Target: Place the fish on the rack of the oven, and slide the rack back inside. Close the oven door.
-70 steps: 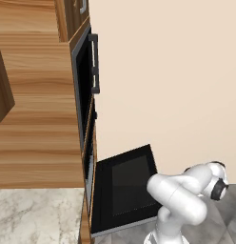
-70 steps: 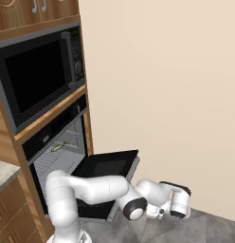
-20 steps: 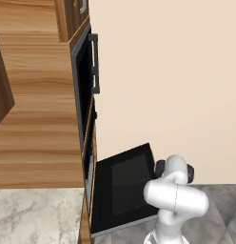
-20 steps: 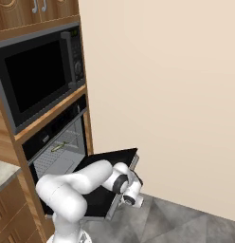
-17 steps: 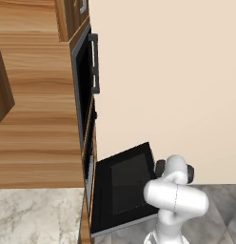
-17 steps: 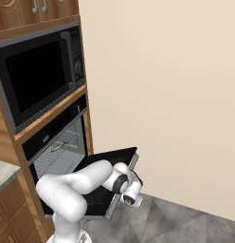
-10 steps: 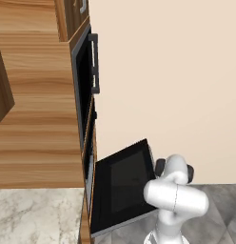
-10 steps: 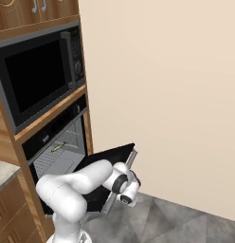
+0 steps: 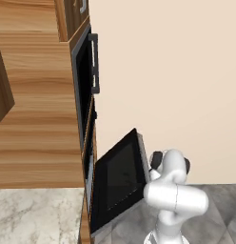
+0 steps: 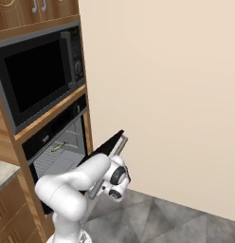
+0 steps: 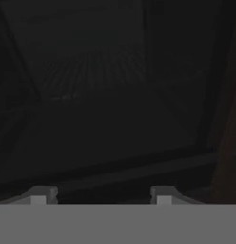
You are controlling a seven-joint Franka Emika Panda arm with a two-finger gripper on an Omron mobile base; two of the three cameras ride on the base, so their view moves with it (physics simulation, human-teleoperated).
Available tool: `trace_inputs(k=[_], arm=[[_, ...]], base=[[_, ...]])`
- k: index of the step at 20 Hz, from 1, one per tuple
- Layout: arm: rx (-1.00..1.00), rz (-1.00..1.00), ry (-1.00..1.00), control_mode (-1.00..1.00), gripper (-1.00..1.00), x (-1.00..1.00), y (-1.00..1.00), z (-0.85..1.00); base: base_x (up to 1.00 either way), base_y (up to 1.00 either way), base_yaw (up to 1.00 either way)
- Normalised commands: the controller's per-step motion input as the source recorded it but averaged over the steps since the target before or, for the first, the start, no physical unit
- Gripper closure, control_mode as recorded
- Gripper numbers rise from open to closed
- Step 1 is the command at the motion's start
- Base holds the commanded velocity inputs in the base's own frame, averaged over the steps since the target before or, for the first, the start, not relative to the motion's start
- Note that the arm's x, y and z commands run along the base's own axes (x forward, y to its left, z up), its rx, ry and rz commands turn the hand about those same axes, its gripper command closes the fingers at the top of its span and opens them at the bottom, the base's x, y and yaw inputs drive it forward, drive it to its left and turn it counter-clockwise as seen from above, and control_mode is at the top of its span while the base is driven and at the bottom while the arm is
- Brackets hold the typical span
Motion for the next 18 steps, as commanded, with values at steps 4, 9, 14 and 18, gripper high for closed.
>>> trace_inputs(k=[4,9,14,18], arm=[[0.18,0.00,0.00,-1.00,-1.00,0.00,1.00,1.00],[0.12,0.00,0.00,-1.00,-1.00,0.07,1.00,1.00],[0.02,0.00,0.00,-1.00,-1.00,0.15,1.00,1.00],[0.00,0.00,0.02,-1.00,-1.00,0.15,1.00,1.00]], base=[[0.00,0.00,0.00],[0.00,0.00,0.00],[0.00,0.00,0.00],[0.00,0.00,0.00]])
